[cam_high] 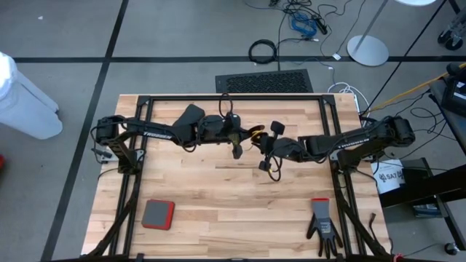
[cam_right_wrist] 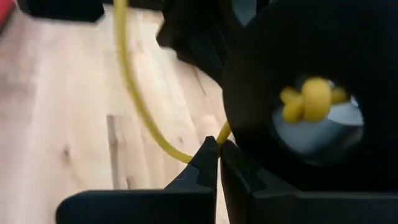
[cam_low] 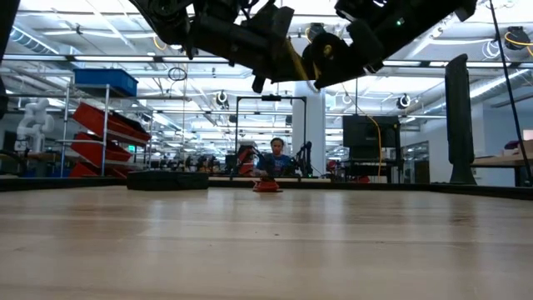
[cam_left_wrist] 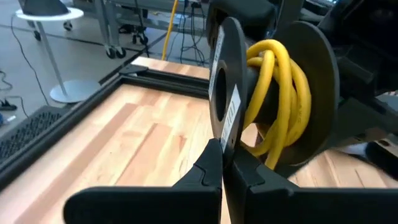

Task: Coil cords
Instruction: Coil the yellow wire onto the black spool

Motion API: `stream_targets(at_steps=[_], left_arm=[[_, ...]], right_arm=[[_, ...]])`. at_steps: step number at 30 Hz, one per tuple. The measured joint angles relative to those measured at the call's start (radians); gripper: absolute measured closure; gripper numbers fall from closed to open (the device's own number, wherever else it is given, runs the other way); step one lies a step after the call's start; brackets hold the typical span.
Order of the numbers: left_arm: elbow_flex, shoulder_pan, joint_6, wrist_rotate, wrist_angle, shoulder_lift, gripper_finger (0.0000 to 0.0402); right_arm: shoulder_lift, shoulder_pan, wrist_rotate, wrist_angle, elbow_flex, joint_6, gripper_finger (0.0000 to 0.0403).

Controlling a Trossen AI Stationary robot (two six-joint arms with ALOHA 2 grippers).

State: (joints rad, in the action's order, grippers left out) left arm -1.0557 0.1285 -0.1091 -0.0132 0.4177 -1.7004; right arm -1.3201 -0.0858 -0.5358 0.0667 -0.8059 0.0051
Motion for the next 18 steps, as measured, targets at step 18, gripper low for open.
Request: stream_targets(at_steps=[18], left_arm=[[0.000, 0.034, -0.069, -0.155, -0.068, 0.000, 0.0402]], right_arm=[[0.000, -0.048, -0.199, 0.221, 0.000, 0.024, 0.0403]])
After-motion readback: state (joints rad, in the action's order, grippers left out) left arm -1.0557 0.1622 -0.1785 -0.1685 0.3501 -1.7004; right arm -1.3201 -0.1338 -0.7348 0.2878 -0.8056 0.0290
